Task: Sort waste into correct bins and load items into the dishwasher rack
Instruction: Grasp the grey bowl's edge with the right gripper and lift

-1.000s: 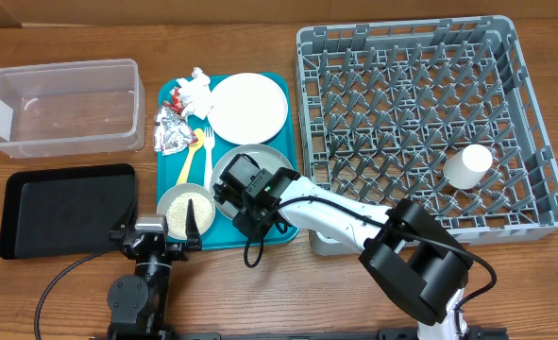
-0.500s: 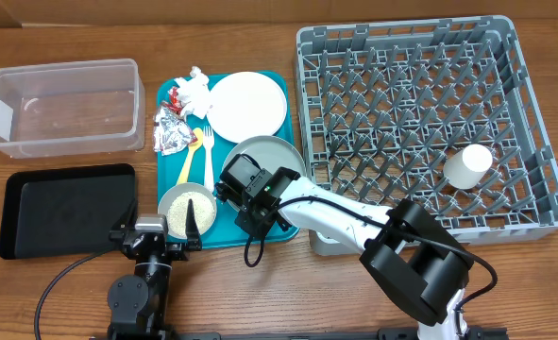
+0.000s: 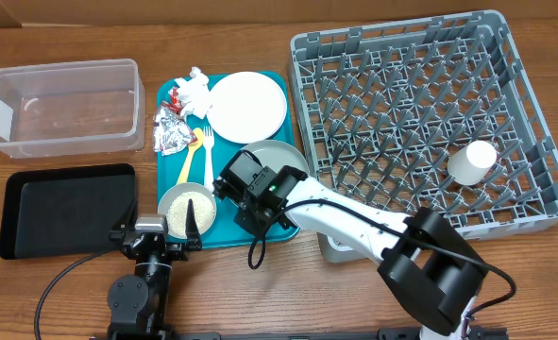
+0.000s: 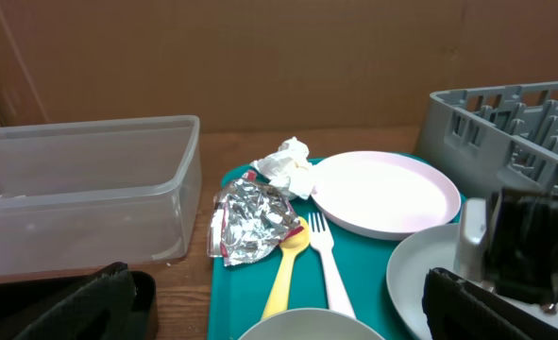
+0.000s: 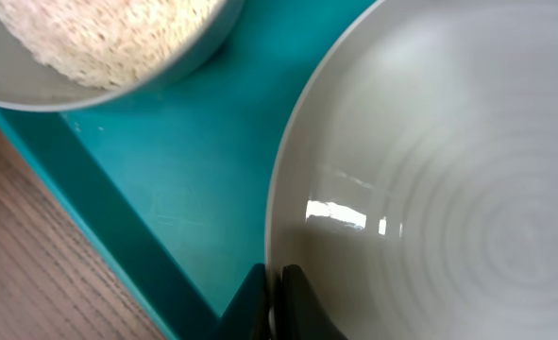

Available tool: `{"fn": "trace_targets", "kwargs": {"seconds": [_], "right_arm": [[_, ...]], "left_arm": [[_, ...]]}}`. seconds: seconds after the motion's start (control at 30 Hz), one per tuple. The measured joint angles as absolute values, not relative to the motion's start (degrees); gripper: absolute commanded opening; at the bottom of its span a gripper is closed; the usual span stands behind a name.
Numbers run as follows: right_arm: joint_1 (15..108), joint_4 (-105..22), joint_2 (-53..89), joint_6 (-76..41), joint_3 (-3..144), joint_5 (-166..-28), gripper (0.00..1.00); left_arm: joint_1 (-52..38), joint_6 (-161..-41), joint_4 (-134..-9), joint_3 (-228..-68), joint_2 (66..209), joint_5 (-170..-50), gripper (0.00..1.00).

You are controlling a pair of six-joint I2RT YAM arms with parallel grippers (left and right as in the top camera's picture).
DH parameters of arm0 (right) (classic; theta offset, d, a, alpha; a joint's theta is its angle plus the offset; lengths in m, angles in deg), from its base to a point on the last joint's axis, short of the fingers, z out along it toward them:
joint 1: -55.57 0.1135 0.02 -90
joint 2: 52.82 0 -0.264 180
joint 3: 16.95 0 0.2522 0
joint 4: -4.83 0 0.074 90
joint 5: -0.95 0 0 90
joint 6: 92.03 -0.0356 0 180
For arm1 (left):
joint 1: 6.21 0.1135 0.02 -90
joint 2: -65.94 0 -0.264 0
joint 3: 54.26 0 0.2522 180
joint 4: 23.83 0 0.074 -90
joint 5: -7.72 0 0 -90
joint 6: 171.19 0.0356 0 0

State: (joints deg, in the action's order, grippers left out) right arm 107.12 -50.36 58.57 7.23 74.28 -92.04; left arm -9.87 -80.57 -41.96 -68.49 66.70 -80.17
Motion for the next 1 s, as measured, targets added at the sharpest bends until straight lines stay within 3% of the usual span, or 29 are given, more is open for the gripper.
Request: {"fn": "trace_targets", "kwargs": {"seconds": [0.43,1.0], "right_arm": [[107.1,-54.3,56.3,7.0,79.1,-90.7,0.04],[106.3,-66.7,56.3,5.3,100.4,-89.3,0.04]], "left_arm": [[-9.9,-80.6,-41.9,-68.5,66.7,-80.2,1.0],[-9.9,-80.6,-41.9,-68.5,66.7,-80.2,1.0]]}}
